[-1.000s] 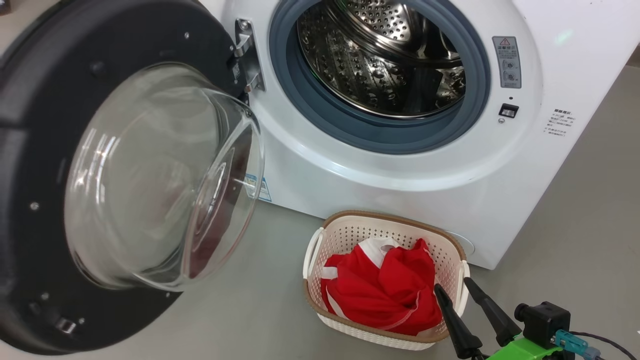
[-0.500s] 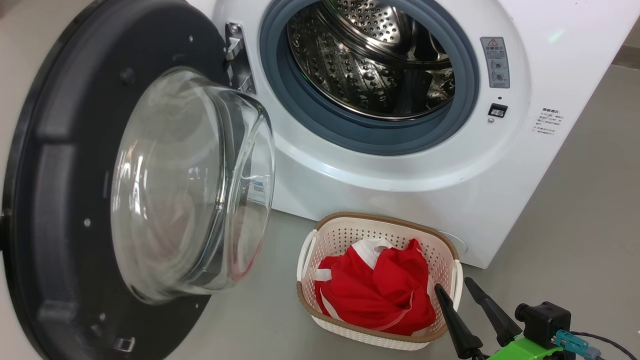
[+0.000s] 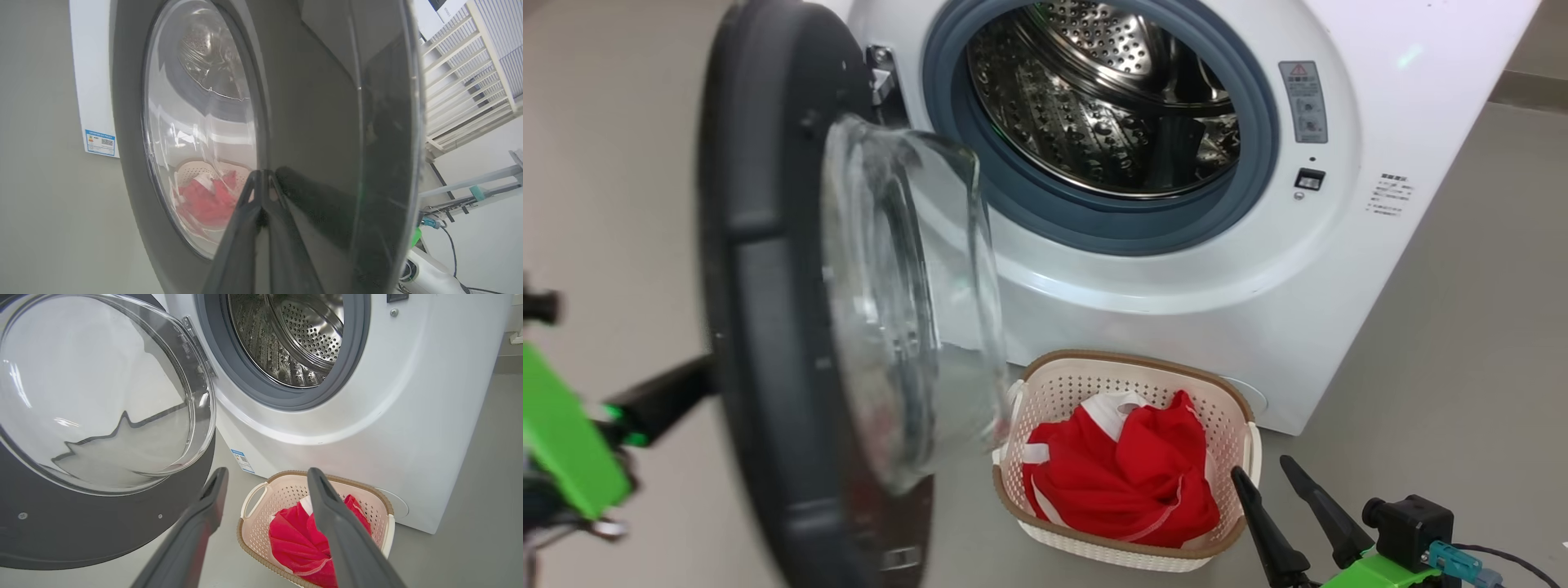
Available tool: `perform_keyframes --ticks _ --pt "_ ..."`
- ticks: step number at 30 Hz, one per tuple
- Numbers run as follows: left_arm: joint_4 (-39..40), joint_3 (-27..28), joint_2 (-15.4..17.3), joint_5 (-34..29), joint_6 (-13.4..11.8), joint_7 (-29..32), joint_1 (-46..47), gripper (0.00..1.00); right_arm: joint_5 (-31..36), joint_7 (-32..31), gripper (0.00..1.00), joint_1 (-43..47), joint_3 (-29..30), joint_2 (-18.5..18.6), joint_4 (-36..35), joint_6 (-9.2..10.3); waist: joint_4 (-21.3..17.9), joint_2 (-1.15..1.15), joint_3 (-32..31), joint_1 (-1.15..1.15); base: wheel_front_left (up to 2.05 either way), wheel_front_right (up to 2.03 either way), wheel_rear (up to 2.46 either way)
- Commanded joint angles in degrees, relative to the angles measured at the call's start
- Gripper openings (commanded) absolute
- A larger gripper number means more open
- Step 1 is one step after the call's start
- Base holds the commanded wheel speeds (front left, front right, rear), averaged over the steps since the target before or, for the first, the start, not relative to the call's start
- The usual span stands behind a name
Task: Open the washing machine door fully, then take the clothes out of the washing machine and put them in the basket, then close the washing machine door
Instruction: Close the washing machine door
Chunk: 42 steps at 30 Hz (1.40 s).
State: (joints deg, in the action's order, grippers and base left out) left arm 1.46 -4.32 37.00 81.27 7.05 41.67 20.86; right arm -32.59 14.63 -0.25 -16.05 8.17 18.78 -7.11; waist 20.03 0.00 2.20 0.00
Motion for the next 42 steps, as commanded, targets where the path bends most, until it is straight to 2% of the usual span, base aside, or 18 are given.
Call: perform_keyframes --ticks 1,7,17,26,36,37,41,42 --pt "3.33 1.06 1.25 0.88 0.44 -0.49 2.76 0.0 -0.15 0.37 1.0 -0.87 -1.44 0.28 -1.18 -0.37 -0.4 0.0 -0.12 0.0 0.0 0.0 0.0" --pt "6.84 -3.29 -0.45 0.04 0.44 -3.5 4.56 0.0 -0.15 0.37 1.0 -0.71 -1.39 0.18 -1.27 -0.37 -1.45 0.0 -0.04 0.0 0.0 0.0 0.0" --pt "5.47 -4.53 1.28 -1.11 0.44 -9.03 2.91 0.0 0.0 0.37 1.0 -0.46 -0.63 0.04 -1.56 -0.37 -2.23 0.0 0.15 0.0 0.0 0.0 0.0" --pt "0.21 -4.15 1.72 -1.92 0.44 -17.12 -4.66 0.0 0.01 0.37 1.0 0.05 -0.4 -0.35 -1.47 -0.37 -1.83 0.0 -0.8 0.0 0.0 0.0 0.0" --pt "-7.08 -6.02 -0.81 -3.1 0.44 -28.53 -13.72 0.0 -0.23 0.37 1.0 1.3 -0.71 0.0 -1.27 -0.37 -0.51 0.0 -2.61 0.0 0.0 0.0 0.0" --pt "-7.96 -6.3 -1.08 -3.49 0.44 -29.83 -14.47 0.02 -0.26 0.37 1.0 1.35 -0.78 0.06 -1.26 -0.37 -0.45 0.0 -2.71 0.0 0.0 0.0 0.0" --pt "-10.84 -7.41 -2.74 -3.38 0.44 -34.17 -16.46 0.42 -0.45 0.37 1.0 1.51 -0.95 0.3 -1.18 -0.37 -0.22 0.0 -3.13 0.0 0.0 0.0 0.0" --pt "-11.52 -7.81 -2.97 -3.66 0.44 -35.24 -16.84 0.5 -0.49 0.37 1.0 1.51 -0.94 0.35 -1.18 -0.37 -0.16 0.0 -3.16 0.0 0.0 0.0 0.0"
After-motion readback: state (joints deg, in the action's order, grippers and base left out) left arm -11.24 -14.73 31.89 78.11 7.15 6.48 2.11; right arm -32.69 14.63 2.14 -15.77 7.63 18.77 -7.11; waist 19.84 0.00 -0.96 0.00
